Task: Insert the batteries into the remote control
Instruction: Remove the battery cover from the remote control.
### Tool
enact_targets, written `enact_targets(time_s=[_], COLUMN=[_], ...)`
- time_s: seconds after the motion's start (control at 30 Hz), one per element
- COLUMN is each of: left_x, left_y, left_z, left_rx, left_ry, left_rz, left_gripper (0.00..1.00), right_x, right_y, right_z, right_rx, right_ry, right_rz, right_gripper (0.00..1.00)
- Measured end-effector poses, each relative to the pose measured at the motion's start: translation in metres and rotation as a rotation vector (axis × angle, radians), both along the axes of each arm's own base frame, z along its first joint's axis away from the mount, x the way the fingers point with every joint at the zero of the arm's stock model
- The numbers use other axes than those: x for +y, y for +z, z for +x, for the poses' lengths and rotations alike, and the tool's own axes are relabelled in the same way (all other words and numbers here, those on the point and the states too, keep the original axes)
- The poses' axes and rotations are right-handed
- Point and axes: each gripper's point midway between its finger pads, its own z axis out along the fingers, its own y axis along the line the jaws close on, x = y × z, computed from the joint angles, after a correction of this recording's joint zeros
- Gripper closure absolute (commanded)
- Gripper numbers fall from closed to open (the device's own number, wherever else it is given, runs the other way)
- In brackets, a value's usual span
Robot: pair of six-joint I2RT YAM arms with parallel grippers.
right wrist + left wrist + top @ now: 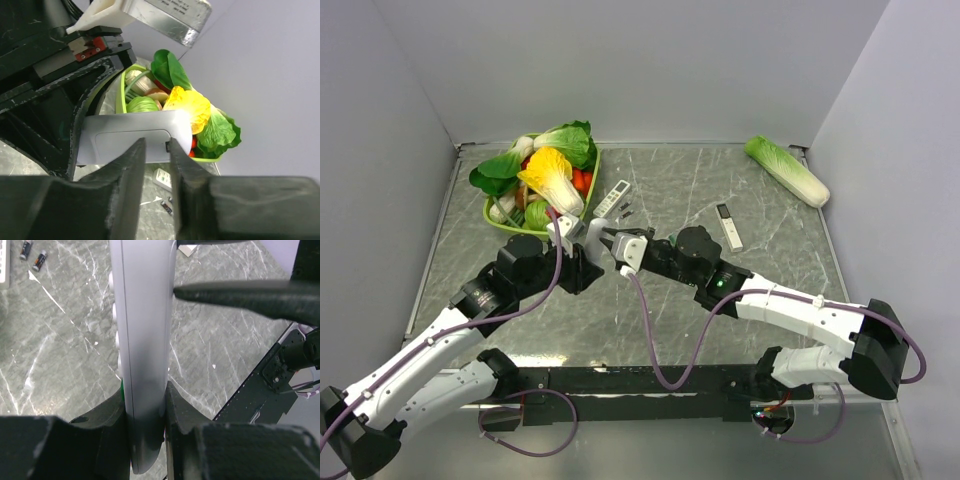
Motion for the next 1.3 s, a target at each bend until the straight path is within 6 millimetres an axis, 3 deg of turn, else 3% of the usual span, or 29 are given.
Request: enact_targets(time_s=[0.1, 0.37, 0.73, 1.07, 1.3], left_x=[0.0, 0.001, 0.0, -0.001, 0.001], left_y=[-0.002, -0.005, -0.012, -0.033, -0.034], left_z=[-0.001, -0.002, 0.0, 0.008, 0.011], left_rx=[0.009, 0.031, 0.053, 0.109, 0.124], left_ry=[0.002, 0.011, 0.011, 0.032, 0.047], left_rz=[0.003, 0.0, 0.012, 0.066, 0.058], left_gripper=[0.99, 0.99, 0.99, 0.99, 0.99], right_x=[0.0, -0.002, -0.007, -0.01, -0.012], right_y=[0.0, -0.001, -0.003, -0.015, -0.017], right_z=[0.001, 0.002, 0.005, 0.005, 0.009], right_rx=[0.002, 0.004, 0.024, 0.059, 0.086], right_ry=[-0.004, -0.016, -0.051, -0.07, -0.097], right_rz=[-0.008, -0.016, -0.013, -0.029, -0.02], right_gripper=[0.87, 1.0, 1.0, 1.0, 1.0])
